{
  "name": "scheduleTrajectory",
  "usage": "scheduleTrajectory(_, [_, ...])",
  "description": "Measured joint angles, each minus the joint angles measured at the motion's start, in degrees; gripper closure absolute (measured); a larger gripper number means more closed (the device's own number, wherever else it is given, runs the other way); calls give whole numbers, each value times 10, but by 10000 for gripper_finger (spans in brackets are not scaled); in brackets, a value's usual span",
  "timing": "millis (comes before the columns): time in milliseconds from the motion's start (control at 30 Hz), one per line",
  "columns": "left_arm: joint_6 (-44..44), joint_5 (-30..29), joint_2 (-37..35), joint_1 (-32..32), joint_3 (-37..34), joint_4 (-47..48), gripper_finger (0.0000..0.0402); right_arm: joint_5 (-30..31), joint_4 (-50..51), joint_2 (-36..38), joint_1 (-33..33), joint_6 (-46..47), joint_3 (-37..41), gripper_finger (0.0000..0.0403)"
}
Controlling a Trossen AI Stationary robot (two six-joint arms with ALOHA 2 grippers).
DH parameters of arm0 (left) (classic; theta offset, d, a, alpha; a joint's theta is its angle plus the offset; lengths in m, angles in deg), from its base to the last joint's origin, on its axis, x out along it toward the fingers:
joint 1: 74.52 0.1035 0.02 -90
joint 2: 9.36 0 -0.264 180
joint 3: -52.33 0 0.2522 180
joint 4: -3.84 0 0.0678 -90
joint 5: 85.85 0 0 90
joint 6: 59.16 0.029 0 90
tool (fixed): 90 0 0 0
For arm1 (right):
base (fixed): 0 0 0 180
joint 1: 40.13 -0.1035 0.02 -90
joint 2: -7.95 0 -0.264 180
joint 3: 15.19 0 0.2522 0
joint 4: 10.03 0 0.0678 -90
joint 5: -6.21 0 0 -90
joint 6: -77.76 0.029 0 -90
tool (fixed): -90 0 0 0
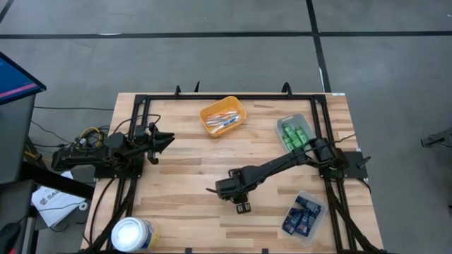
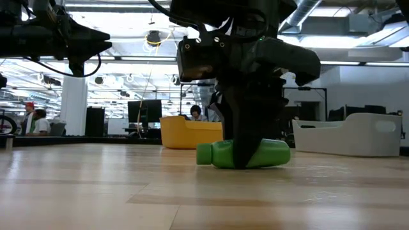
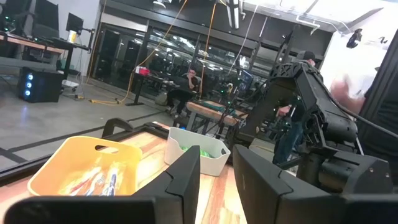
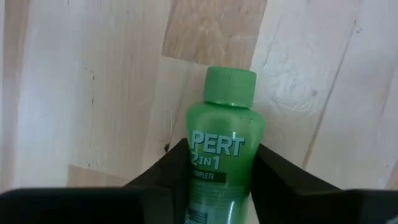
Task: Pick & Place Travel size toiletries
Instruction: Put the green shampoo bottle into the gray bin
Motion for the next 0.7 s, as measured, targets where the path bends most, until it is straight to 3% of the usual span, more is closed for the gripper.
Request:
scheduleTrajectory(467, [0,1,0,0,0,0,309,14,48,86,80,18,9,279])
scheduleTrajectory(700, [0,1,0,0,0,0,309,23,47,210,136,51,116,278])
